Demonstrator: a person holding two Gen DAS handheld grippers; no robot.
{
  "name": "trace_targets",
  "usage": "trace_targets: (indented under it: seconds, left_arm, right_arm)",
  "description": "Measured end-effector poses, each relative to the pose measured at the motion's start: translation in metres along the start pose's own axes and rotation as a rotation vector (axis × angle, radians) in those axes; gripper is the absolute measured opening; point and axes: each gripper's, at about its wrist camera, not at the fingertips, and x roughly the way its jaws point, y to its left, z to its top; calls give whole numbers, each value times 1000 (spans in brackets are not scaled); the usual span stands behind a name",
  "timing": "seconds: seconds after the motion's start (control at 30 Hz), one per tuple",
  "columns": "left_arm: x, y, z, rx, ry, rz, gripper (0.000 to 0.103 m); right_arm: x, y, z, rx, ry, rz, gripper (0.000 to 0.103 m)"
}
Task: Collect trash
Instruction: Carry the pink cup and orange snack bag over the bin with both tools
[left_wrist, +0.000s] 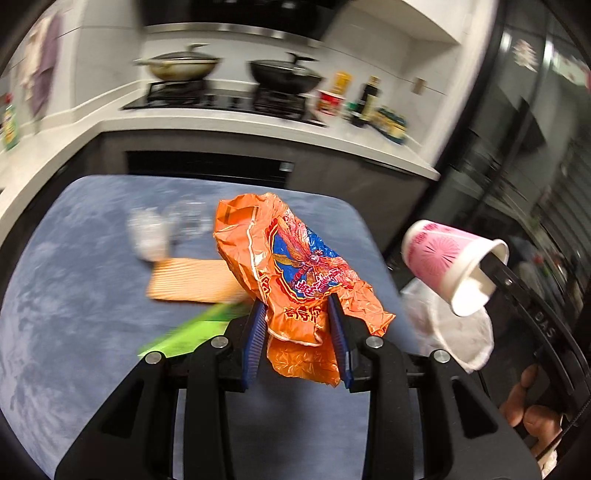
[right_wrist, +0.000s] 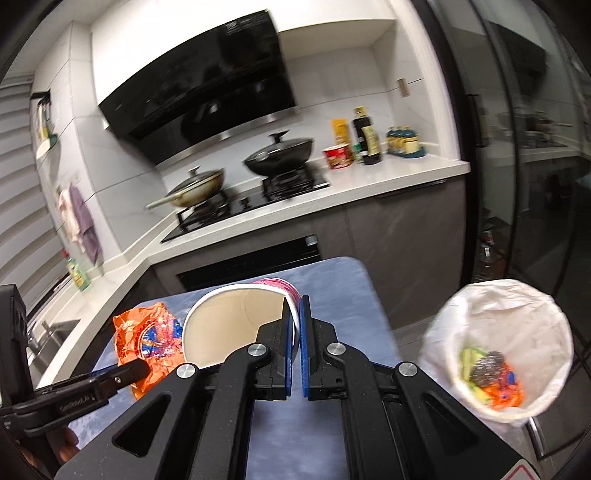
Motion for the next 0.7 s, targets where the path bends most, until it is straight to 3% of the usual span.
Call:
trace_targets:
  seconds: [0.4,0.7]
  left_arm:
    - [40,-139,-12,199,58,-134,32]
    - [77,-213,-27,315,115,-193,32]
  right_arm:
    - [-48,-106,6,87,-59,-165,3]
    - [-61,-173,2,139,-69,-285,3]
